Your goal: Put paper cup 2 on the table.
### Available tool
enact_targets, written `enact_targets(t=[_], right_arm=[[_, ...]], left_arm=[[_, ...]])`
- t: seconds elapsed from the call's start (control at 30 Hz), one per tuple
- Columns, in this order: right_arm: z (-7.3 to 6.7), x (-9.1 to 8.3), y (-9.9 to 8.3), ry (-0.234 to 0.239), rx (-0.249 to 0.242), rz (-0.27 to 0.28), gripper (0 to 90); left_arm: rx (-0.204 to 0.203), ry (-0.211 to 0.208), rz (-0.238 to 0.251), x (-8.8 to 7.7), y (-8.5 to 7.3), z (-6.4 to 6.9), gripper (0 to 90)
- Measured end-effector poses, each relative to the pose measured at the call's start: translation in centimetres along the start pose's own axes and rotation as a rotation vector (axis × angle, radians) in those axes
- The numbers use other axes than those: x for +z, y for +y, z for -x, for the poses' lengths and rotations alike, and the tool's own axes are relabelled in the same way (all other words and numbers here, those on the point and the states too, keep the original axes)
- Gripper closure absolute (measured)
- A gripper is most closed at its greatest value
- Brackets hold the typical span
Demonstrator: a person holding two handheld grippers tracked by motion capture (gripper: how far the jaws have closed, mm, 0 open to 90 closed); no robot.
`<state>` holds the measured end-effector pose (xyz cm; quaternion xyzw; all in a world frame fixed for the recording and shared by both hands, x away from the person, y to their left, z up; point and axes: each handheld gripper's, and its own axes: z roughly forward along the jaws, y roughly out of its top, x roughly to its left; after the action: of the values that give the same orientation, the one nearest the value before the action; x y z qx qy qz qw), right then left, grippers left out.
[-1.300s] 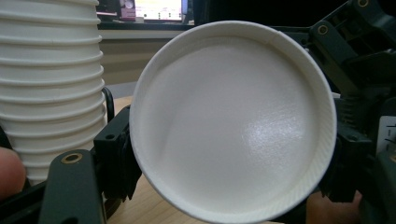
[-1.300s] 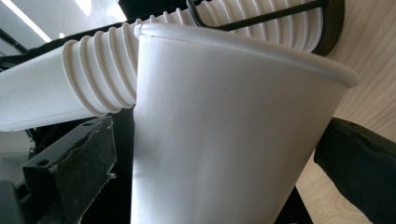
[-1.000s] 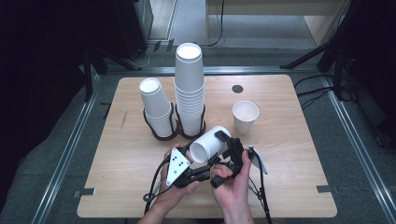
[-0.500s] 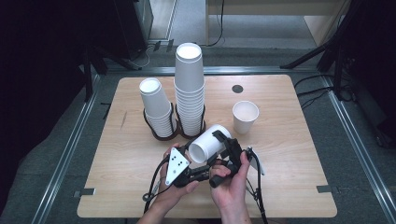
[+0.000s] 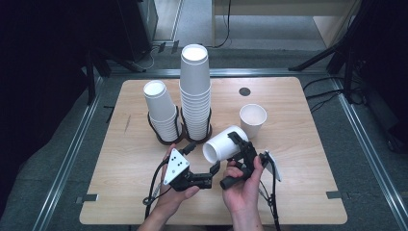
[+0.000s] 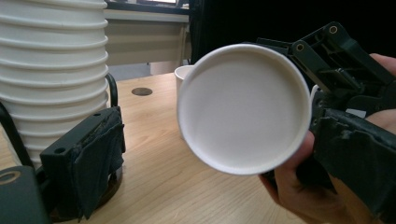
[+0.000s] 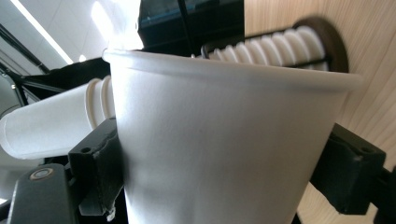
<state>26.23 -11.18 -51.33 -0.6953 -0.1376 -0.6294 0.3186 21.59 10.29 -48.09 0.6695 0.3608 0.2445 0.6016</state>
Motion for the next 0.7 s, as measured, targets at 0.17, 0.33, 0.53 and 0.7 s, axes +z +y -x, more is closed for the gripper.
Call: enact_targets(t=[0.17,0.33,0.53,0.7], right_arm=[[-0.3,-0.3,0.1,-0.01,-0.115,0.036,15.6],[-0.9,-0.6,-0.1,-0.011,-0.259,0.057,15.7],[-1.5,-0.9,0.0,-0.011,-0.422,0.087,15.7],[-1.9,-1.1,0.3,-0.012,-0.566,0.097,15.8]], left_arm=[[-0.001,0.008,-0.004,-0.8,0.0,-0.4,2.6],[-0.027,0.042,-0.005,-2.0,-0.4,-1.8,2.6],[-0.063,0.093,-0.009,-3.9,-1.2,-3.8,2.6],[-0.085,0.137,-0.013,-5.2,-1.8,-5.3,2.7]])
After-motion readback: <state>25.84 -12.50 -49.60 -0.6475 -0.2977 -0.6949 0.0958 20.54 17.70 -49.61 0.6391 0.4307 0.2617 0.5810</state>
